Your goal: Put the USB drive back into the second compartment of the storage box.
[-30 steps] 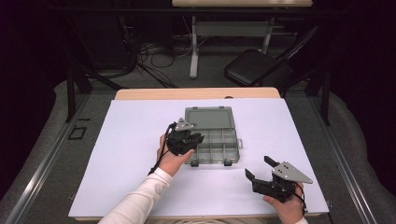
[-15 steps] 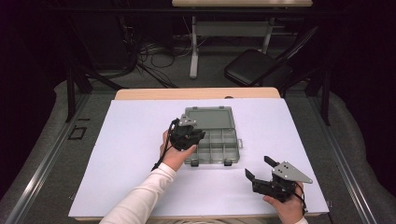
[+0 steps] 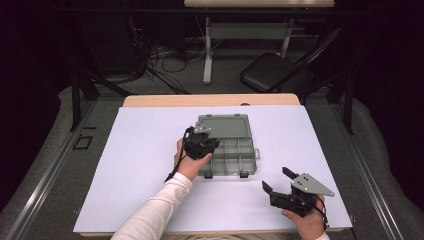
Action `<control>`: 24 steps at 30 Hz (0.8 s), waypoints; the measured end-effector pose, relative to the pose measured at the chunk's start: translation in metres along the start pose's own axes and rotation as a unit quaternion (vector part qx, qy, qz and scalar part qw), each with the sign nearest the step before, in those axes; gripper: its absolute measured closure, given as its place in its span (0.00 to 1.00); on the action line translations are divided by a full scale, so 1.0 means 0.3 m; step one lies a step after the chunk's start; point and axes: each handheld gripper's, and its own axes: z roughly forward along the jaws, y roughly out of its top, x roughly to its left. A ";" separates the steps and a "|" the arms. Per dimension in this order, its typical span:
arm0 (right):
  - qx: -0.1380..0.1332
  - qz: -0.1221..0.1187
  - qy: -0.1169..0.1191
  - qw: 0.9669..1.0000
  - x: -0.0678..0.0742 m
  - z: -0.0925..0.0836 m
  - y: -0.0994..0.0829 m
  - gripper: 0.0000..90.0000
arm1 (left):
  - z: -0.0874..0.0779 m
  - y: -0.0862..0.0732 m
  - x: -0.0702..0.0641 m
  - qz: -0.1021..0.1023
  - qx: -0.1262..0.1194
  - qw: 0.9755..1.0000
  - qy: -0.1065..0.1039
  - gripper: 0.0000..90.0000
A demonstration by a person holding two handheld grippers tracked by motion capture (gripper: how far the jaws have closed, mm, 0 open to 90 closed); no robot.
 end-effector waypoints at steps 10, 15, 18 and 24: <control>0.002 0.000 0.000 1.000 0.000 0.000 0.000 0.17 | 0.042 -0.013 0.005 -0.002 0.013 1.000 0.008 0.88; 0.001 -0.001 0.001 1.000 0.000 0.001 0.000 0.17 | 0.060 -0.018 0.000 0.001 0.021 1.000 0.012 0.88; 0.002 -0.001 0.001 1.000 -0.001 0.001 0.000 0.17 | 0.068 -0.020 -0.001 0.002 0.025 1.000 0.013 0.88; 0.002 -0.002 0.001 1.000 -0.001 0.001 0.000 0.17 | 0.077 -0.021 -0.001 0.001 0.024 1.000 0.014 0.88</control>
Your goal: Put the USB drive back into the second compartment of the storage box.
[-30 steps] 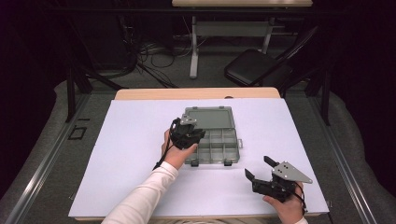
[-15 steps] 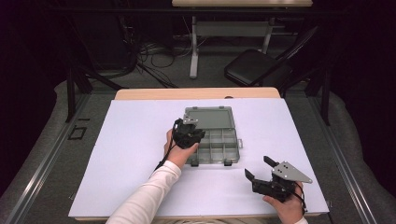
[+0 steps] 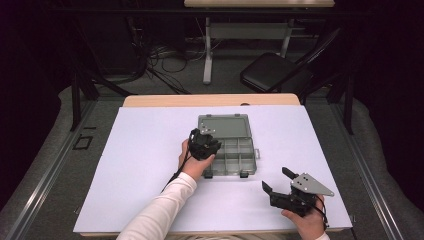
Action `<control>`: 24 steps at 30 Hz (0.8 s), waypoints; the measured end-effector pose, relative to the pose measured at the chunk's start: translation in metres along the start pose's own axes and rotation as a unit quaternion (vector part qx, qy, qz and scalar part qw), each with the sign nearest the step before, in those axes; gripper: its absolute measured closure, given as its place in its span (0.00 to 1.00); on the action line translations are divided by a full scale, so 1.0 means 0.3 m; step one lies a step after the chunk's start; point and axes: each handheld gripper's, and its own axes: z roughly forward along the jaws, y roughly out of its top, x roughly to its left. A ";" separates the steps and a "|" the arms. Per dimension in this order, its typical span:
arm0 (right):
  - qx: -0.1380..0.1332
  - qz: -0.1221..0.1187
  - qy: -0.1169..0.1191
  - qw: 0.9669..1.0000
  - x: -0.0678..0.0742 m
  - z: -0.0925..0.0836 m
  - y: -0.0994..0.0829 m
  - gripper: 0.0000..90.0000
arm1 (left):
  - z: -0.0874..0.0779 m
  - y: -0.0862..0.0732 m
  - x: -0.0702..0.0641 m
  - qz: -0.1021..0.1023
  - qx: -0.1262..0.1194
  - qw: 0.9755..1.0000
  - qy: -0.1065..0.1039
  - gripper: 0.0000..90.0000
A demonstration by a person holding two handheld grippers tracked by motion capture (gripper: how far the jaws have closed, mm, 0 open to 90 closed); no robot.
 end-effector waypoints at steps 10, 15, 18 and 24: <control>0.000 -0.001 0.000 1.000 0.000 0.000 0.000 0.17 | 0.000 0.000 -0.002 0.000 0.000 1.000 0.000 0.88; 0.000 -0.001 0.000 1.000 0.000 0.000 0.000 0.17 | -0.002 0.000 -0.003 0.001 0.000 1.000 0.000 0.88; 0.000 -0.001 0.001 1.000 0.001 0.000 0.000 0.17 | -0.002 0.000 -0.005 0.003 -0.002 1.000 0.000 0.87; 0.000 -0.001 0.000 1.000 0.001 0.001 0.000 0.17 | -0.009 0.002 -0.009 0.014 -0.015 1.000 0.006 0.78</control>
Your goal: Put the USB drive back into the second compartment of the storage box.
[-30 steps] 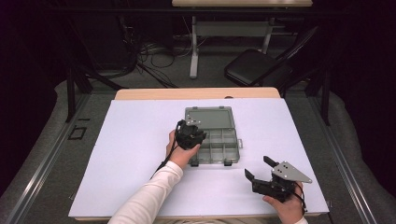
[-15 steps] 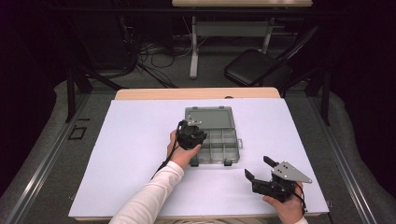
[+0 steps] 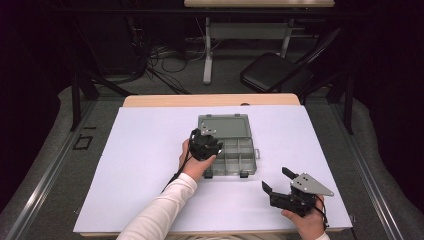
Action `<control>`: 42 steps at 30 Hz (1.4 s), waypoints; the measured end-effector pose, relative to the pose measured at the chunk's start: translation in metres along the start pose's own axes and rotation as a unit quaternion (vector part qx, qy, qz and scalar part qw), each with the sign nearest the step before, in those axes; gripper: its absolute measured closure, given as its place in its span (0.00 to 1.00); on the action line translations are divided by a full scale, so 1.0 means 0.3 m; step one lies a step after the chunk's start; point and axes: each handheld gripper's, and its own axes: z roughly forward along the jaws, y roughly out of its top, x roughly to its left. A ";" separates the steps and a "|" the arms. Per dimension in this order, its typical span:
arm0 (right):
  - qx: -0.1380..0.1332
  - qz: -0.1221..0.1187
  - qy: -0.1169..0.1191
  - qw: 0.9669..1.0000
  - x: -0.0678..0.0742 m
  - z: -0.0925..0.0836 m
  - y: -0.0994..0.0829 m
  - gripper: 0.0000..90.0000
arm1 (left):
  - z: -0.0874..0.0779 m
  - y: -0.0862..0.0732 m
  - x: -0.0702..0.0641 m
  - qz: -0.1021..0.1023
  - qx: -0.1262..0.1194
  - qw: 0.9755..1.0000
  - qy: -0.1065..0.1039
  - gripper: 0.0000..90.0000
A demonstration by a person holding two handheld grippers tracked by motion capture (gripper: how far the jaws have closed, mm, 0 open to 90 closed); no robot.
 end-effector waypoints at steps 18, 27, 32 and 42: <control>0.000 0.000 0.002 1.000 0.000 0.006 0.001 0.17 | -0.044 0.011 -0.018 0.034 -0.019 0.999 -0.009 0.47; 0.000 0.000 0.001 1.000 0.001 0.005 0.001 0.17 | -0.064 0.015 -0.016 0.022 -0.020 0.999 -0.033 0.29; 0.000 0.000 0.001 1.000 0.001 0.004 0.001 0.17 | -0.075 0.016 -0.019 0.016 -0.024 0.998 -0.049 0.18; 0.000 0.001 0.000 1.000 0.001 0.003 0.001 0.17 | -0.110 0.012 -0.030 0.020 -0.033 0.997 -0.060 0.09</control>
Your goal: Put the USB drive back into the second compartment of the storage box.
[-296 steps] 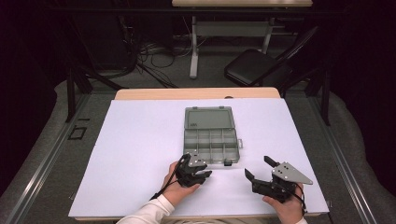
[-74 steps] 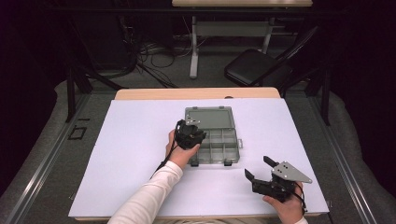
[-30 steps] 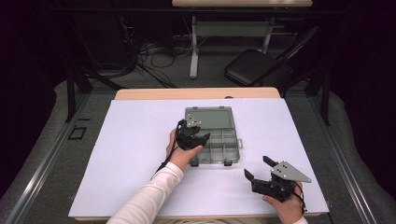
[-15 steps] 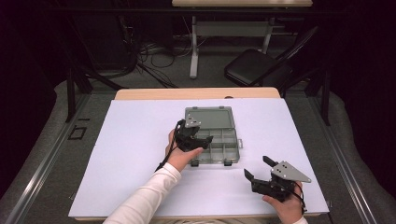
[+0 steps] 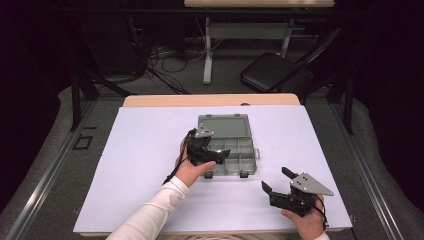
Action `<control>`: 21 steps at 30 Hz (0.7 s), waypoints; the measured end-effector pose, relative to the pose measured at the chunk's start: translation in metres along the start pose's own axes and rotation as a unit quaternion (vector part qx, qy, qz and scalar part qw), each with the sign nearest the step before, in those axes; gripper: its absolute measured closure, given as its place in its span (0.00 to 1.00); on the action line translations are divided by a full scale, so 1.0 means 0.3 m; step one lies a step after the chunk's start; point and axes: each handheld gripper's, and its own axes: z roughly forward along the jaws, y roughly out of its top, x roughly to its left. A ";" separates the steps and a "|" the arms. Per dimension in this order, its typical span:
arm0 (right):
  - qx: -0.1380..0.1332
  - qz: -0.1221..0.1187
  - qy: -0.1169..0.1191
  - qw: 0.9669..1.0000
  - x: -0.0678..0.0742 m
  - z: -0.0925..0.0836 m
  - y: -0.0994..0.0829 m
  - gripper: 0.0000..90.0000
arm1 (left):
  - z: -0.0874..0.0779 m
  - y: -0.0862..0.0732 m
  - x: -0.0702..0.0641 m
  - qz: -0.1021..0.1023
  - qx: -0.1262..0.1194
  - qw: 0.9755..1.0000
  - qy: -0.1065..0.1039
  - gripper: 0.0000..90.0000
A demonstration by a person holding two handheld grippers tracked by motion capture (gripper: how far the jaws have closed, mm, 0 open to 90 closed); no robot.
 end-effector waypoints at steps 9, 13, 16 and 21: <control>0.000 0.000 0.000 1.000 0.001 0.001 -0.001 0.17 | -0.053 -0.009 -0.008 0.001 0.001 1.000 -0.030 0.01; 0.001 0.001 0.000 1.000 0.002 0.001 -0.001 0.17 | -0.082 -0.015 -0.010 0.002 -0.008 0.999 -0.035 0.00; 0.001 0.001 0.000 1.000 0.002 0.001 -0.001 0.17 | -0.105 -0.022 -0.010 0.001 -0.018 0.999 -0.040 0.00; 0.001 0.002 0.000 1.000 0.002 0.001 -0.001 0.17 | -0.150 -0.036 -0.010 0.006 -0.038 0.998 -0.050 0.00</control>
